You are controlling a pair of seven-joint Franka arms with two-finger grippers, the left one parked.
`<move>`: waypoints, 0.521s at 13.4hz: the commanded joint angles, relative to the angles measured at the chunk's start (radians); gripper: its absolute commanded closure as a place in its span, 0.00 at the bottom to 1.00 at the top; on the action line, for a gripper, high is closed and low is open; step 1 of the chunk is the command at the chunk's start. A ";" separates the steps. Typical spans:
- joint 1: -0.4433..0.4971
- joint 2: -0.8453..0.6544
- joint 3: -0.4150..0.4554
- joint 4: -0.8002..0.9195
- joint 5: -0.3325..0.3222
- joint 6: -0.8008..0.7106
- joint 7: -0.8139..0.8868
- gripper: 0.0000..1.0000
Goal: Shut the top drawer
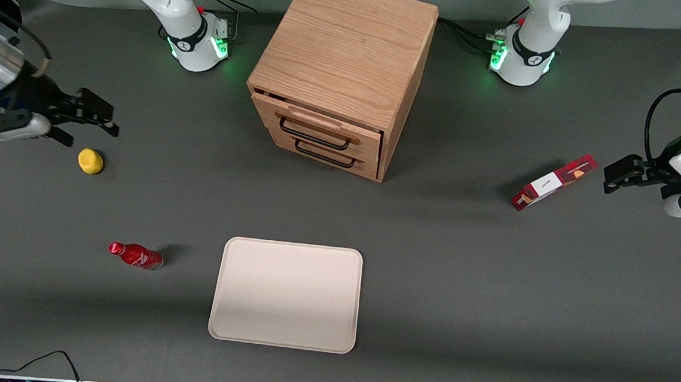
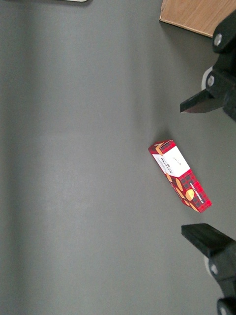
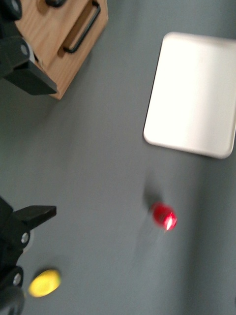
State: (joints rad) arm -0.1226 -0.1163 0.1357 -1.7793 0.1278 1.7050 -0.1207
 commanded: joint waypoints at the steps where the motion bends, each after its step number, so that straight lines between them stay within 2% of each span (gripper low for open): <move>1: 0.017 -0.028 -0.018 0.007 -0.091 -0.037 0.070 0.00; 5: 0.023 0.001 -0.033 0.081 -0.112 -0.080 0.208 0.00; 7: 0.023 0.017 -0.028 0.089 -0.119 -0.081 0.222 0.00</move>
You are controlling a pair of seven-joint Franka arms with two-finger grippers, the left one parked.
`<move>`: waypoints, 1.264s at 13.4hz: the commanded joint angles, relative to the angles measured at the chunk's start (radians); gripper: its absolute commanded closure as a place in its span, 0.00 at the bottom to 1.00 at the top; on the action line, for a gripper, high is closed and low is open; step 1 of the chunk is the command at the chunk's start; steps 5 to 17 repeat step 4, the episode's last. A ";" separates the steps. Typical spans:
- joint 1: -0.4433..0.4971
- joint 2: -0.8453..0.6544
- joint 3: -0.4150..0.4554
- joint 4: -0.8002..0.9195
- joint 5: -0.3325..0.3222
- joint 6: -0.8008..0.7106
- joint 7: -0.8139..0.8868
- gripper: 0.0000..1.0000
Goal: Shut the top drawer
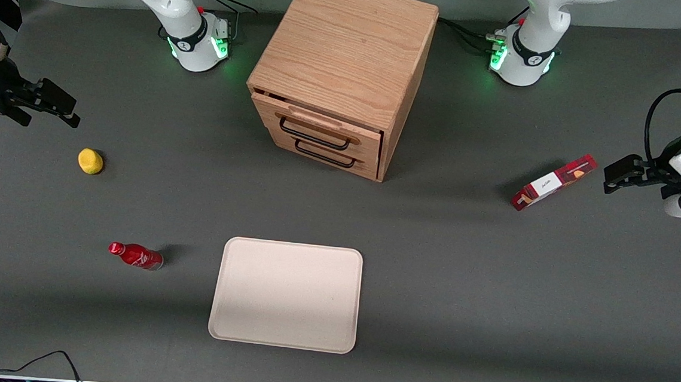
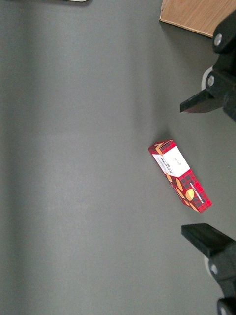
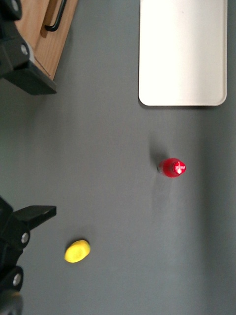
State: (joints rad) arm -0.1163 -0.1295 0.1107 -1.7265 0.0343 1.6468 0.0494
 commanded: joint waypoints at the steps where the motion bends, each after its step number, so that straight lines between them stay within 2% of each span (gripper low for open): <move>1: 0.017 0.037 -0.002 0.041 -0.025 -0.022 0.046 0.00; 17: 0.017 0.039 0.004 0.033 -0.027 -0.024 0.044 0.00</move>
